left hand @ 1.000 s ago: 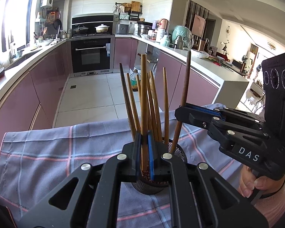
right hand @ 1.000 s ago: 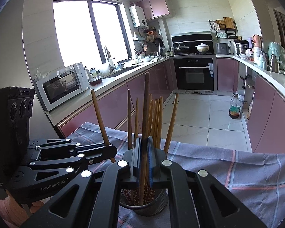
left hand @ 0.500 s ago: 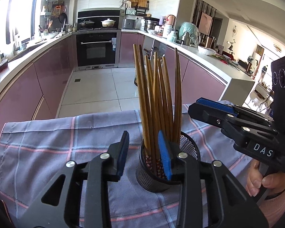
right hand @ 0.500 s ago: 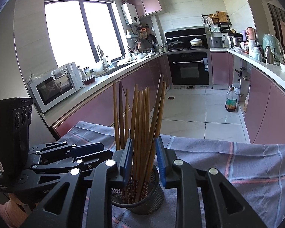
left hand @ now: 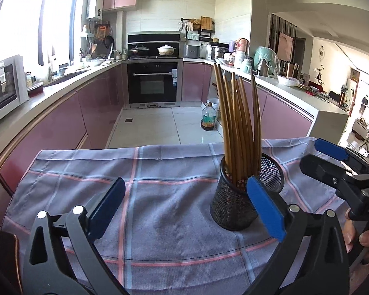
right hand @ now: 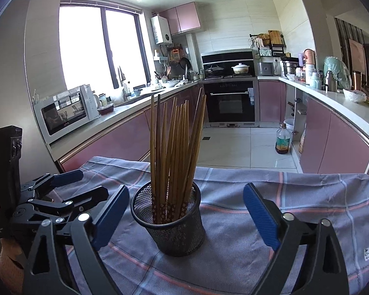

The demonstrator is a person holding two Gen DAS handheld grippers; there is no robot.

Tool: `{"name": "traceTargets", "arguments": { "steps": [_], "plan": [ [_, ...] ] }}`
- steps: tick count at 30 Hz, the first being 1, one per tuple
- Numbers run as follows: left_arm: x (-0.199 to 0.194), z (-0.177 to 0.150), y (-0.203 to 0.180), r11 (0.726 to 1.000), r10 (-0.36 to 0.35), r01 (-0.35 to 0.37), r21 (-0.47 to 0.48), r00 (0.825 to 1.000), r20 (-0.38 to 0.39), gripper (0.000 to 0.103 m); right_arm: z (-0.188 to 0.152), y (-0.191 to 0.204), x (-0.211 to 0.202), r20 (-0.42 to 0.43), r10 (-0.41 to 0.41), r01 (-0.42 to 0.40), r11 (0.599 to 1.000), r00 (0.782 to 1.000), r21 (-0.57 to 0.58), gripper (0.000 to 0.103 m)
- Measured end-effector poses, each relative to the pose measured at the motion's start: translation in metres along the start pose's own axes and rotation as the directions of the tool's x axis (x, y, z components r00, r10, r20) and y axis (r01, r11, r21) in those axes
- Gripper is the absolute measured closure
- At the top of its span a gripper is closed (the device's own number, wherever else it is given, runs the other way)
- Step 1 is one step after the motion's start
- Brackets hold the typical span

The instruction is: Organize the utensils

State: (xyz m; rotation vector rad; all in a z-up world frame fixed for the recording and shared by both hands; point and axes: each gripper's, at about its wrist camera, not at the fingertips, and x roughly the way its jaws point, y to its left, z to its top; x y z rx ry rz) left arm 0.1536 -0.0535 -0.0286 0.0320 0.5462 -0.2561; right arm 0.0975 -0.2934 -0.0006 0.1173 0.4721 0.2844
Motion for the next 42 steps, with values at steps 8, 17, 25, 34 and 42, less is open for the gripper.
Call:
{"name": "traceTargets", "arguments": {
  "steps": [8, 17, 25, 34, 42],
  "plan": [
    [-0.049, -0.018, 0.004, 0.996, 0.087, -0.087, -0.006, 0.983, 0.164, 0.006, -0.02, 0.025, -0.027, 0.124, -0.045, 0.051, 0.998, 0.991, -0.044, 0.007],
    [-0.098, -0.034, -0.004, 0.991, 0.127, -0.13, -0.011, 0.948, 0.292, 0.006, -0.035, 0.038, -0.053, 0.244, -0.044, 0.056, 0.998, 0.969, -0.041, 0.007],
    [-0.11, -0.036, -0.006, 0.989, 0.146, -0.146, -0.025, 0.937, 0.318, 0.006, -0.04, 0.048, -0.061, 0.287, -0.053, 0.072, 0.996, 0.957, -0.058, 0.007],
    [-0.111, -0.038, -0.011, 0.988, 0.155, -0.155, -0.026, 0.932, 0.328, 0.006, -0.04, 0.051, -0.062, 0.281, -0.045, 0.063, 0.997, 0.959, -0.054, 0.007],
    [-0.11, -0.038, -0.012, 0.987, 0.157, -0.156, -0.029, 0.931, 0.329, 0.006, -0.041, 0.051, -0.064, 0.288, -0.043, 0.06, 0.997, 0.957, -0.05, 0.007]
  ]
}}
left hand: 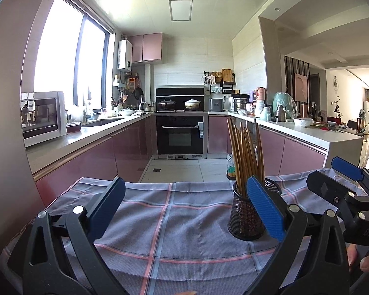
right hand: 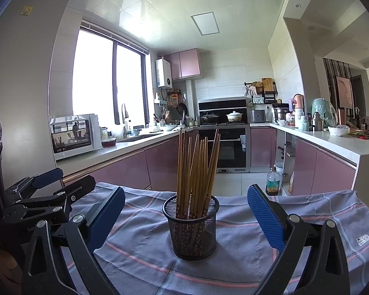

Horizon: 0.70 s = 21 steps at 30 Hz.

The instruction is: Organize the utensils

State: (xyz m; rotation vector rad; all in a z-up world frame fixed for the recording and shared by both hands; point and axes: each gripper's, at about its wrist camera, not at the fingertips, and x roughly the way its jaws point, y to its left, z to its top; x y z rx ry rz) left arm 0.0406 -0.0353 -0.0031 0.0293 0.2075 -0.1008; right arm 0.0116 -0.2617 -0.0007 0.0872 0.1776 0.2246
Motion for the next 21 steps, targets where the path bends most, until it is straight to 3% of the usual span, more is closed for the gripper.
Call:
{"name": "traceTargets", "arguments": {
  "steps": [21],
  "plan": [
    [0.0012, 0.0008, 0.0003, 1.0, 0.004, -0.004, 0.0, 1.0, -0.002, 0.006, -0.0004, -0.0032, 0.0013, -0.002, 0.004, -0.004, 1.0, 1.0, 0.007, 0.007]
  ]
}}
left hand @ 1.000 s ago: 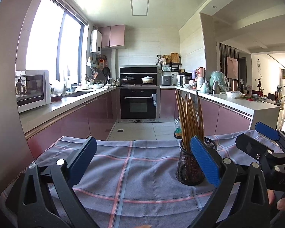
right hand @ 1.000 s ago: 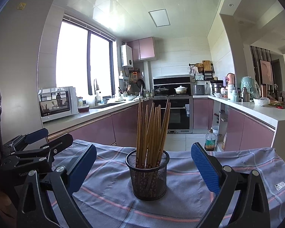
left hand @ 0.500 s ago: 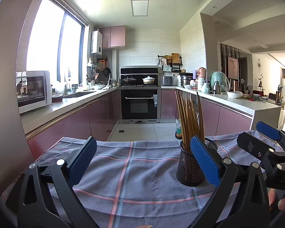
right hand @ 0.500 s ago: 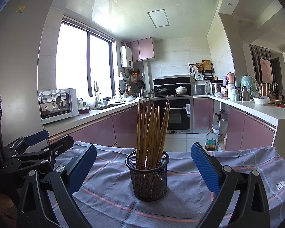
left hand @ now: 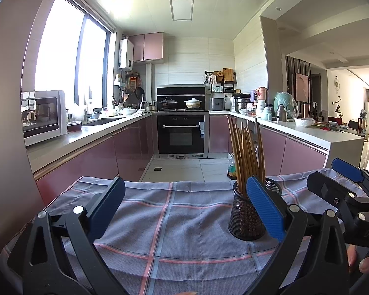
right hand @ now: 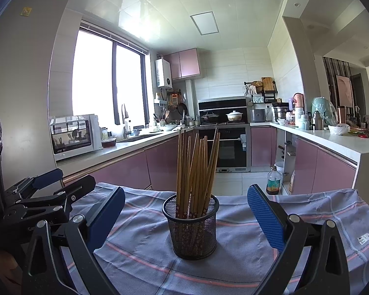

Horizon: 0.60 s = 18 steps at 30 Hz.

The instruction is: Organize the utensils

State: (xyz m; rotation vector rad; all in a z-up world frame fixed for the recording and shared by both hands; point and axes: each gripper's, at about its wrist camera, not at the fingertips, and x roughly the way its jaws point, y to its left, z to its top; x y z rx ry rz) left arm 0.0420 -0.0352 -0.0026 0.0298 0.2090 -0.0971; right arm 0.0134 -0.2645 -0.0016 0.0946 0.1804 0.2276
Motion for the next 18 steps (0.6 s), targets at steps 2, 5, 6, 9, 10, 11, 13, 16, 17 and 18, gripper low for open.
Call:
{"name": "traceTargets", "arguments": {
  "steps": [2, 5, 6, 9, 10, 11, 13, 16, 17, 18],
  "plan": [
    [0.0002, 0.0, 0.0002, 1.0, -0.002, 0.002, -0.002, 1.0, -0.001, 0.006, -0.0001, -0.0001, -0.0003, -0.001, -0.001, 0.001, 1.0, 1.0, -0.001, 0.007],
    [-0.0001, -0.0002, 0.0004, 1.0, -0.001, 0.001, -0.002, 1.0, -0.001, 0.006, -0.0003, -0.0002, -0.0005, -0.001, -0.001, 0.001, 1.0, 1.0, -0.001, 0.007],
    [-0.0001, -0.0001, 0.0004, 1.0, 0.0, 0.0, -0.002, 1.0, -0.001, 0.006, -0.0002, -0.0001, -0.0004, -0.001, -0.001, 0.001, 1.0, 1.0, -0.001, 0.007],
    [0.0002, 0.0001, 0.0004, 1.0, -0.001, 0.001, -0.002, 1.0, -0.001, 0.006, -0.0001, -0.0001, -0.0002, -0.001, -0.002, 0.002, 1.0, 1.0, -0.002, 0.007],
    [0.0002, 0.0001, 0.0005, 1.0, -0.001, 0.001, -0.003, 1.0, -0.002, 0.006, -0.0001, -0.0002, -0.0004, -0.001, -0.001, 0.001, 1.0, 1.0, -0.002, 0.007],
    [0.0001, 0.0, 0.0005, 1.0, -0.001, 0.001, -0.003, 1.0, -0.002, 0.006, -0.0002, -0.0003, -0.0011, 0.001, -0.002, 0.002, 1.0, 1.0, -0.002, 0.007],
    [0.0002, 0.0, 0.0004, 1.0, -0.002, 0.002, -0.003, 1.0, -0.002, 0.006, -0.0003, -0.0004, -0.0007, 0.003, -0.001, 0.001, 1.0, 1.0, -0.002, 0.007],
    [0.0005, -0.0009, 0.0006, 1.0, -0.001, 0.001, -0.003, 1.0, -0.003, 0.006, -0.0005, -0.0006, -0.0009, 0.005, 0.0, 0.0, 1.0, 1.0, 0.0, 0.007],
    [0.0005, -0.0011, 0.0007, 1.0, -0.001, 0.001, -0.004, 1.0, -0.004, 0.006, -0.0006, -0.0007, -0.0009, 0.005, -0.001, 0.001, 1.0, 1.0, -0.001, 0.007],
    [0.0004, -0.0011, 0.0008, 1.0, 0.0, 0.0, -0.005, 1.0, -0.004, 0.006, -0.0006, -0.0008, -0.0008, 0.004, -0.001, 0.001, 1.0, 1.0, -0.002, 0.007]
  ]
}}
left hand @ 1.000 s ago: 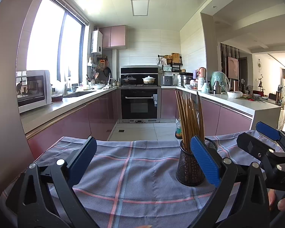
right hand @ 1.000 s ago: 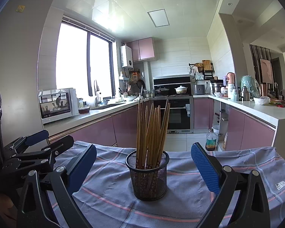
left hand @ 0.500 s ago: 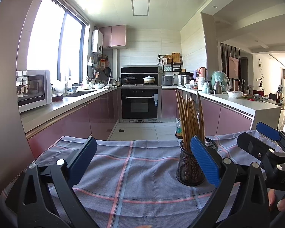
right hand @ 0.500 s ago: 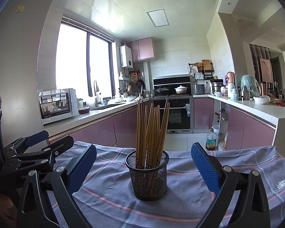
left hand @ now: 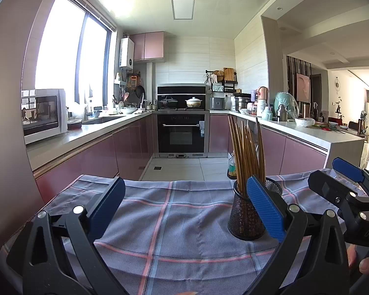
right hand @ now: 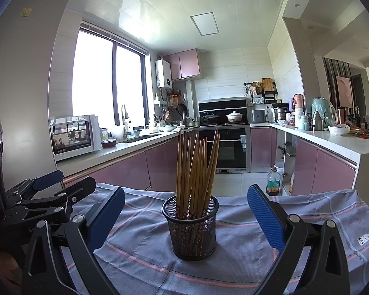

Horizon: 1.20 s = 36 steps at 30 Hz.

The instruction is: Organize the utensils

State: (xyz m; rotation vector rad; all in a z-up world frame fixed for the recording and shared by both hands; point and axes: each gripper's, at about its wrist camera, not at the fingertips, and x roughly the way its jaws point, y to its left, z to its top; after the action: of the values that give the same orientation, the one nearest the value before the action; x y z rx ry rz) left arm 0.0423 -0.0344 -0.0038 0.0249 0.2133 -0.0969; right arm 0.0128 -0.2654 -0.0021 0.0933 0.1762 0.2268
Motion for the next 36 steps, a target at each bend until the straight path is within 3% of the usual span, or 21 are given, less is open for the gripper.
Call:
{"name": "traceTargets", "arguments": {
  "steps": [36],
  "plan": [
    [0.0003, -0.0017, -0.0003, 1.0, 0.004, -0.004, -0.004, 1.0, -0.004, 0.006, 0.0034, -0.0008, 0.0006, 0.005, -0.002, 0.002, 1.0, 1.0, -0.005, 0.007]
  ]
}}
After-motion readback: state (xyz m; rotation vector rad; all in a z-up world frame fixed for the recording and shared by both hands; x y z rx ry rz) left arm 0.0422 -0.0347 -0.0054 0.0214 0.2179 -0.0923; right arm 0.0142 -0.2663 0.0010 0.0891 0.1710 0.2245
